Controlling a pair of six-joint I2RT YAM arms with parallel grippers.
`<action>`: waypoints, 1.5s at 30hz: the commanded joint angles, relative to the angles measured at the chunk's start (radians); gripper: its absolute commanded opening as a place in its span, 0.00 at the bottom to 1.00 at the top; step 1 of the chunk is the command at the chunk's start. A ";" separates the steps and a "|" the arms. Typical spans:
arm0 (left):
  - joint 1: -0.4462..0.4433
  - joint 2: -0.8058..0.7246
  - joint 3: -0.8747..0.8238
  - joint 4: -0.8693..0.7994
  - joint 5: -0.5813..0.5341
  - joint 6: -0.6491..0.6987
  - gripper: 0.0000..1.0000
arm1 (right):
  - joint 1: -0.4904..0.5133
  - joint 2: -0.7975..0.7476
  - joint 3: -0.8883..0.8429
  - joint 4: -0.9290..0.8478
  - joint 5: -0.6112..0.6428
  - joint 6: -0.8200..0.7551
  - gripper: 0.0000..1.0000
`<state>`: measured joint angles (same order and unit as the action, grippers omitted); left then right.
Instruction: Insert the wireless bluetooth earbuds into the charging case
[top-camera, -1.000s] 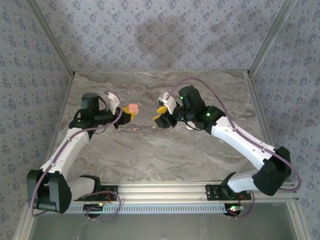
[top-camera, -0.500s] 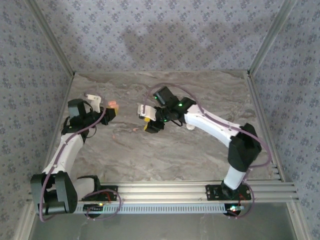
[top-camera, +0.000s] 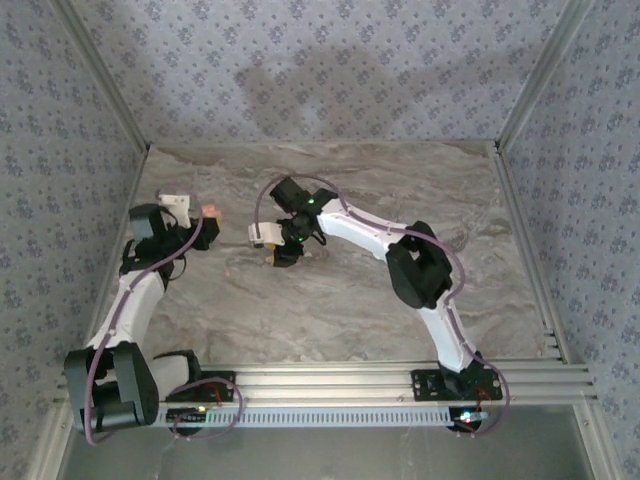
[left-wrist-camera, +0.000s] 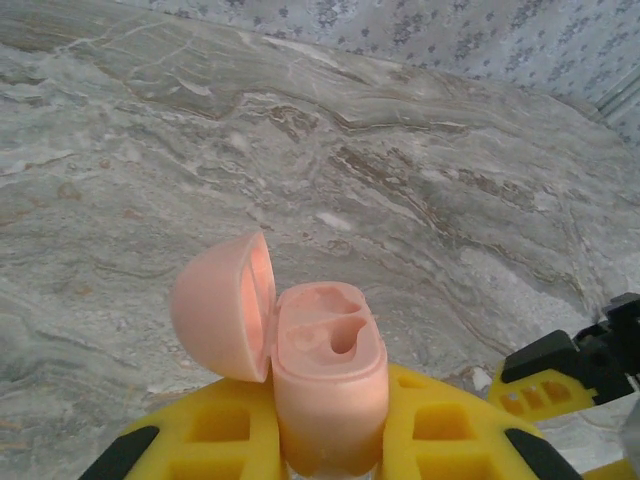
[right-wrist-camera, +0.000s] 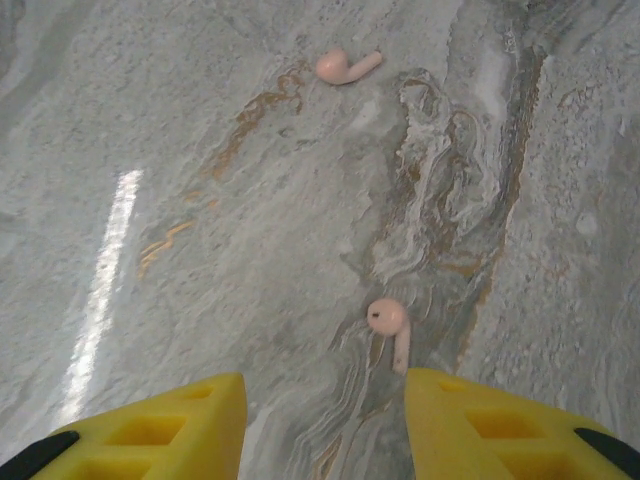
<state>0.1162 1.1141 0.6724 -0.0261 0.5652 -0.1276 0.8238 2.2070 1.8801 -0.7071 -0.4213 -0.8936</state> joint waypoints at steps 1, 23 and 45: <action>0.014 -0.014 0.004 0.000 -0.021 0.020 0.14 | 0.006 0.070 0.090 -0.058 0.008 -0.073 0.47; 0.029 0.043 0.069 -0.014 -0.016 0.043 0.14 | 0.001 0.291 0.301 -0.126 0.003 -0.081 0.40; 0.029 0.063 0.092 -0.026 -0.010 0.056 0.14 | -0.008 0.349 0.368 -0.196 0.069 -0.077 0.23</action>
<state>0.1379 1.1748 0.7269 -0.0433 0.5449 -0.0944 0.8207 2.5290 2.2215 -0.8486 -0.3832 -0.9428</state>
